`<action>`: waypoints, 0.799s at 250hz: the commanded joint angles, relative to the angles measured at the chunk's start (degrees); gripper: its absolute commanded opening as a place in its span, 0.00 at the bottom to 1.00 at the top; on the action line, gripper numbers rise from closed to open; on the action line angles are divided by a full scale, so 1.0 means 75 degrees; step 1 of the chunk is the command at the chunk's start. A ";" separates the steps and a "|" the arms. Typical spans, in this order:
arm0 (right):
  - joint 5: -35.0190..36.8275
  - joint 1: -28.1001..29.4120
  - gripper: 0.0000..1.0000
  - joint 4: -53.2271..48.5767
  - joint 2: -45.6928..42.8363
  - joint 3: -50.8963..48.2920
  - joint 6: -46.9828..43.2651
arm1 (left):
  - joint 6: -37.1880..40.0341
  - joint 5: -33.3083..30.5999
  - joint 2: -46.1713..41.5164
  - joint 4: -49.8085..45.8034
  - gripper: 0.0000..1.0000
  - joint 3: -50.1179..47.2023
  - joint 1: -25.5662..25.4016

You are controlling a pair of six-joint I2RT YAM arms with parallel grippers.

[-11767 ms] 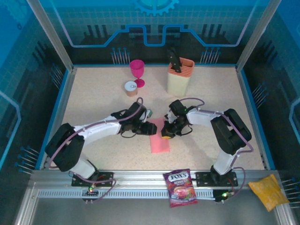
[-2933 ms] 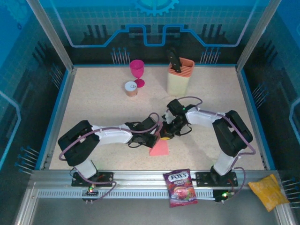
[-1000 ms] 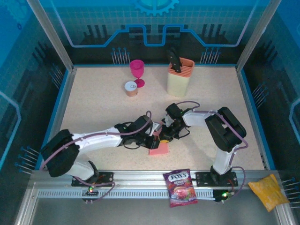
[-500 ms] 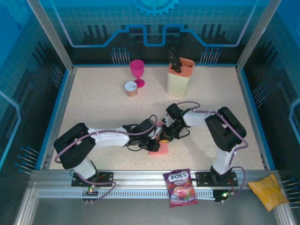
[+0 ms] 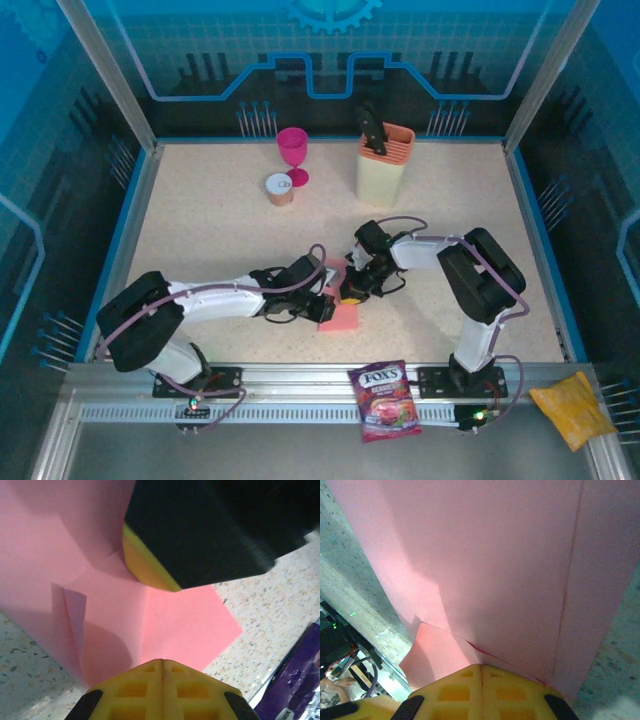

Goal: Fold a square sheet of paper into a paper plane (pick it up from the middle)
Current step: Fold the triangle a second time at the center of the table.

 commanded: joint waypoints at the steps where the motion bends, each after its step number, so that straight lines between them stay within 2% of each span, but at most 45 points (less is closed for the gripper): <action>1: 0.0800 -0.0028 0.00 -0.0415 0.0436 -0.0333 -0.0088 | -0.0100 -0.0200 0.0039 -0.0157 0.00 -0.0147 0.0003; 100: 0.0827 -0.0021 0.00 -0.0445 0.0479 -0.0327 -0.0123 | 0.0069 -0.0288 0.0302 -0.0290 0.00 -0.0705 -0.0016; 169: 0.0807 -0.0026 0.00 -0.0437 0.0471 -0.0327 -0.0124 | -0.0041 -0.0332 -0.0682 -0.0745 0.00 -0.0226 -0.0042; 200: 0.0807 -0.0028 0.00 -0.0437 0.0471 -0.0327 -0.0123 | -0.0055 -0.0321 -0.0729 -0.0723 0.00 -0.0012 -0.0126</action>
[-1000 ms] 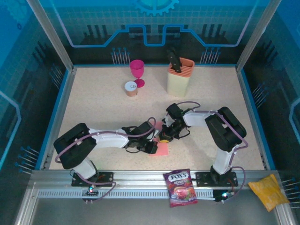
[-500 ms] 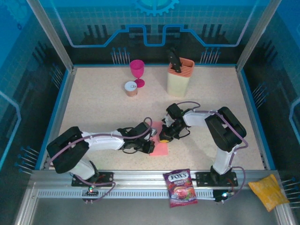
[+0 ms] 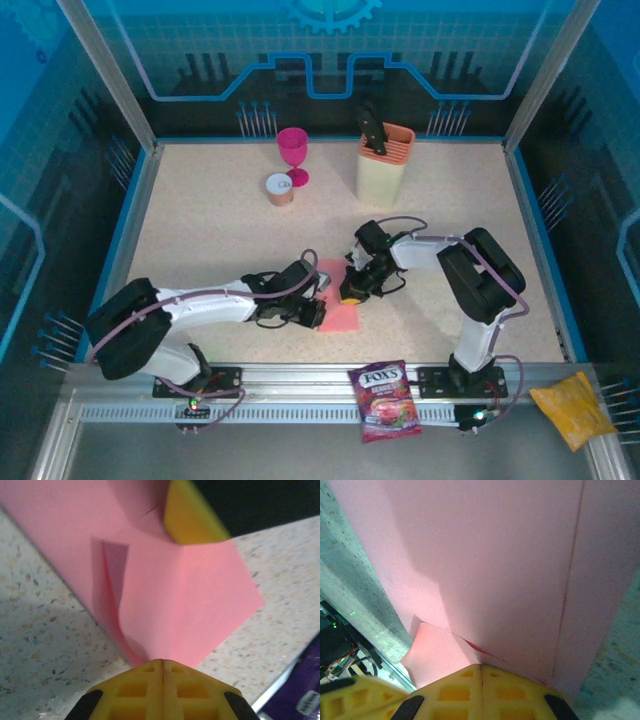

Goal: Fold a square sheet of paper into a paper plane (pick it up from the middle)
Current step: Fold the triangle a second time at the center of the table.

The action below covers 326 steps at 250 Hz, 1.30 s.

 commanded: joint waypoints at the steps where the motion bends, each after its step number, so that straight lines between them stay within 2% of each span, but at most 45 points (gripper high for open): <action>1: 0.0829 -0.0022 0.00 -0.0437 0.0456 -0.0327 -0.0092 | -0.0051 -0.0083 -0.0164 -0.0233 0.00 0.0359 -0.0102; 122: 0.0842 -0.0021 0.00 -0.0414 0.0386 -0.0304 -0.0080 | -0.0010 0.0022 0.1049 0.0339 0.00 0.0115 -0.0314; 174: 0.0642 -0.0034 0.00 -0.0436 0.0144 -0.0214 -0.0122 | -0.0098 -0.0016 0.1146 0.0514 0.00 -0.0317 -0.0325; 259: 0.0359 0.0021 0.00 -0.0554 -0.1175 0.0000 -0.0152 | -0.0186 -0.0002 0.1147 0.0641 0.00 -0.0534 -0.0319; 326: 0.0325 0.0554 0.00 -0.0219 -0.0932 -0.0187 0.0083 | -0.0192 0.0043 0.1253 0.0688 0.00 -0.0467 -0.0323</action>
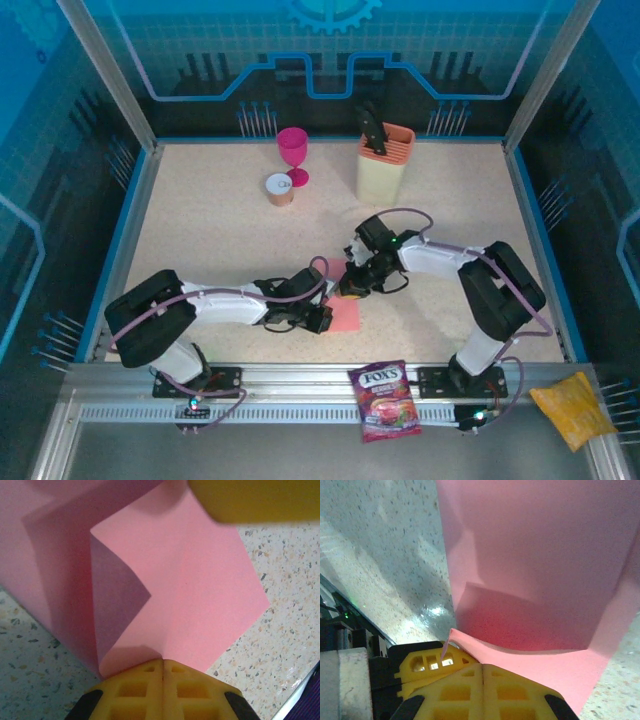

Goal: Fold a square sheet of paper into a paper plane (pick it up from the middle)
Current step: Fold the triangle a second time at the center of the table.

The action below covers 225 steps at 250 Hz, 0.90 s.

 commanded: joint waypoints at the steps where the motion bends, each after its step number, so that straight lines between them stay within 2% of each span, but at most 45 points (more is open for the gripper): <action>1: 0.0010 0.0288 0.00 0.0040 0.0207 -0.0155 0.0191 | -0.0107 -0.0004 0.0312 -0.0423 0.00 -0.0230 -0.0041; 85: 0.0133 0.0762 0.00 0.0470 0.1009 -0.0166 0.0431 | -0.0104 0.0023 0.0392 -0.0452 0.00 -0.0195 -0.0038; 225: 0.0279 -0.0512 0.00 -0.0101 0.1202 0.0022 0.0014 | -0.0022 0.0054 0.0570 -0.0411 0.00 -0.0243 -0.0064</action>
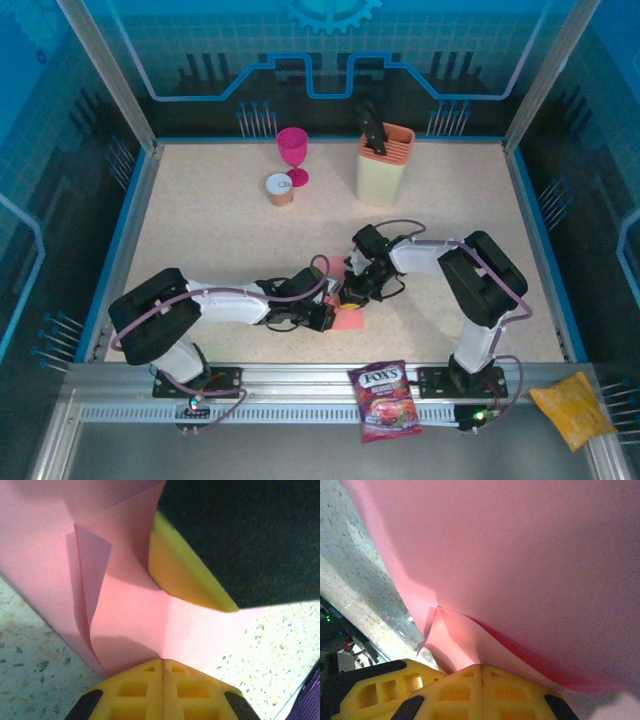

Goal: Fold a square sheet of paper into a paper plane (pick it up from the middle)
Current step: Fold the triangle a second time at the center of the table.

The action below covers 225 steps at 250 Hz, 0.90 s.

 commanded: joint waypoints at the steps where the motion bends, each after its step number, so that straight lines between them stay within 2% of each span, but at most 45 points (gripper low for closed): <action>1: 0.0567 -0.0392 0.00 -0.0318 0.0266 0.0168 -0.0218 | 0.0220 -0.0002 0.0371 -0.0883 0.00 -0.0237 -0.0065; 178: 0.0474 -0.1868 0.00 -0.0522 0.0435 0.0457 -0.0619 | 0.0355 0.0054 0.0522 -0.0955 0.00 -0.0130 -0.0070; 225: 0.0368 -0.2312 0.00 -0.0545 0.0016 0.0387 -0.0620 | 0.0317 0.0050 0.0586 -0.0930 0.00 -0.0090 -0.0064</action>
